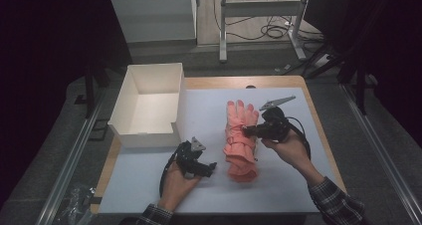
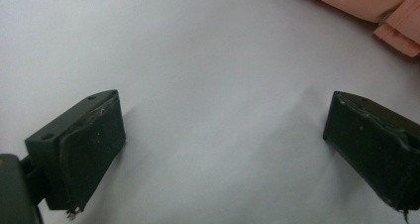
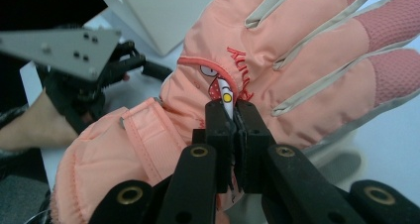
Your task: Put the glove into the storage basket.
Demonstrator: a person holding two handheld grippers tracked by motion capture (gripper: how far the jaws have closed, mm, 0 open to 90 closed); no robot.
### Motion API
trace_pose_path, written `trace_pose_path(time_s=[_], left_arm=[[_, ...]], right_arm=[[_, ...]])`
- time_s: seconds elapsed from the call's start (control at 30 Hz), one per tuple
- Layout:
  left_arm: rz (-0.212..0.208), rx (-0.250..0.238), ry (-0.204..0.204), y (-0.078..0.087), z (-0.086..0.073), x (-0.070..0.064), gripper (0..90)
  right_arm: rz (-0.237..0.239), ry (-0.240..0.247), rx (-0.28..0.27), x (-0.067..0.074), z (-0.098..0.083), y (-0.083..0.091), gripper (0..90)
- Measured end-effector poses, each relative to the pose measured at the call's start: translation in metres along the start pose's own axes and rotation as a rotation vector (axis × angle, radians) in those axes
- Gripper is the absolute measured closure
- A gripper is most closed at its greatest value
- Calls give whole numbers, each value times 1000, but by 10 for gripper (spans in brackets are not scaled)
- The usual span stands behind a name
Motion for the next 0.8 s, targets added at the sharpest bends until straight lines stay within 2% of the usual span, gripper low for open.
trace_pose_path(time_s=[0.17, 0.3, 0.37, 0.5, 0.67, 0.77, 0.8], left_arm=[[1, 0, 0, 0, 0, 0, 24], [0, 0, 0, 0, 0, 0, 24], [1, 0, -1, 0, 0, 0, 24], [1, 0, -1, 0, 0, 0, 24], [2, 0, -1, 0, 0, 0, 24], [2, 0, -2, 0, 0, 0, 24], [2, 0, -1, 0, 0, 0, 24]], right_arm=[[-5, -6, 12, 1, -16, 2, 854], [-29, 12, 29, 2, -26, -6, 851], [-41, 8, 43, 3, -35, -17, 847], [-54, 7, 38, 2, -39, -22, 839], [-110, 46, 46, 7, -48, -29, 814], [-108, 41, 43, 6, -50, -30, 789], [-105, 33, 35, 5, -50, -30, 753]])
Point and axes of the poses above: each handheld gripper's, and its own axes: y roughly backward along the jaws, z roughly out of its top, x roughly to its left, the point moved 4 cm from there along -y, roughly forward along the jaws, and after that the axes turned 15 degrees about -z, right-handed, at the moved point
